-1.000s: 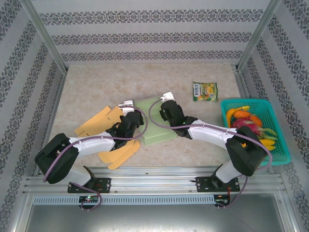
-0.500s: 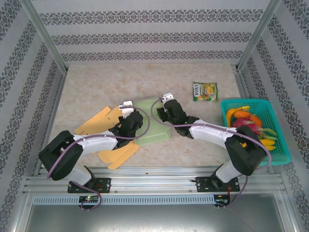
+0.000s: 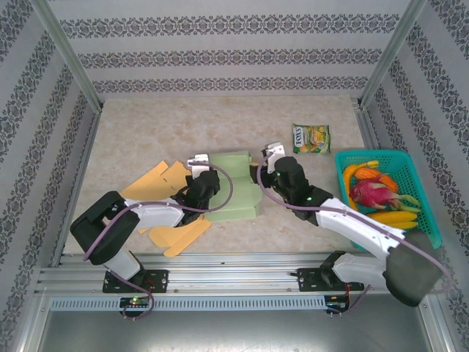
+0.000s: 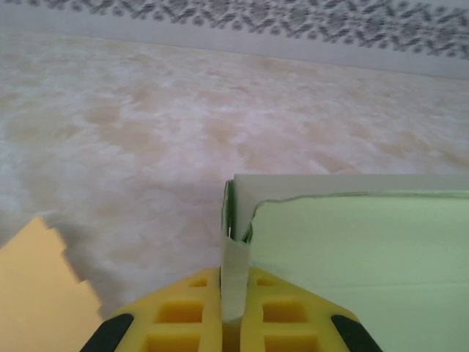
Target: Fold the paper box
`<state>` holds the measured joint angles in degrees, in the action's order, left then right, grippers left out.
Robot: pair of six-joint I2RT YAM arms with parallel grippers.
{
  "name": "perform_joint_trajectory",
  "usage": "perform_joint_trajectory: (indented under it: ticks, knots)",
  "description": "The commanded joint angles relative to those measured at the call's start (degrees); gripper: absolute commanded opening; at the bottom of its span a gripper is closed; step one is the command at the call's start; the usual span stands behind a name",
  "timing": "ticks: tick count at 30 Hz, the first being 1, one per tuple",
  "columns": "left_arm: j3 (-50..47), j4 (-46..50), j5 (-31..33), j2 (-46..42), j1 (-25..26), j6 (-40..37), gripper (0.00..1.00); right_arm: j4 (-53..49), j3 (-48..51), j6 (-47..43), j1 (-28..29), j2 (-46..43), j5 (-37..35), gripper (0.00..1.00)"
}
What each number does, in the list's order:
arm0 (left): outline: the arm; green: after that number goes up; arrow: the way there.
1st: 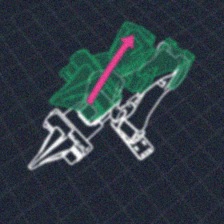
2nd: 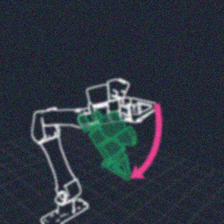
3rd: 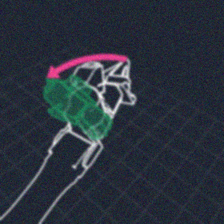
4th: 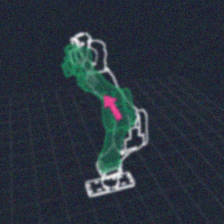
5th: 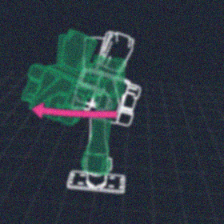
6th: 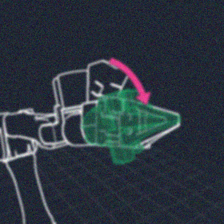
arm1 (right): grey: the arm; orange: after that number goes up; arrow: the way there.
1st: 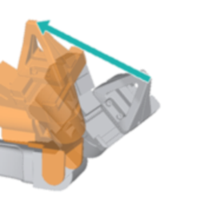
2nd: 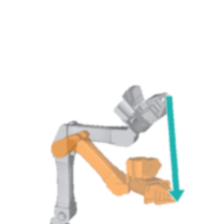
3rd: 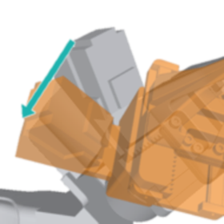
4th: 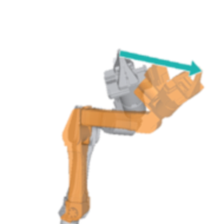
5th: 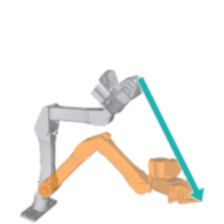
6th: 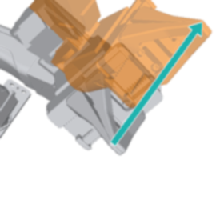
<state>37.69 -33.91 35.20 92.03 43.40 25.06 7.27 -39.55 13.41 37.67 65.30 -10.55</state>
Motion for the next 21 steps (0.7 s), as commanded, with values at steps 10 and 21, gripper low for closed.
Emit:
perform_joint_trajectory:
  ticks: [10,21]
  knots:
    - [-0.7,-41.9,-24.3,16.7,0.6,-21.6,0.0,-6.2,7.2,9.0,-10.1,-12.8,2.6,0.52]
    - [2.1,-47.4,-23.1,24.4,3.7,-30.6,0.01,-3.6,9.7,11.1,-5.5,-6.3,-2.8,0.51]
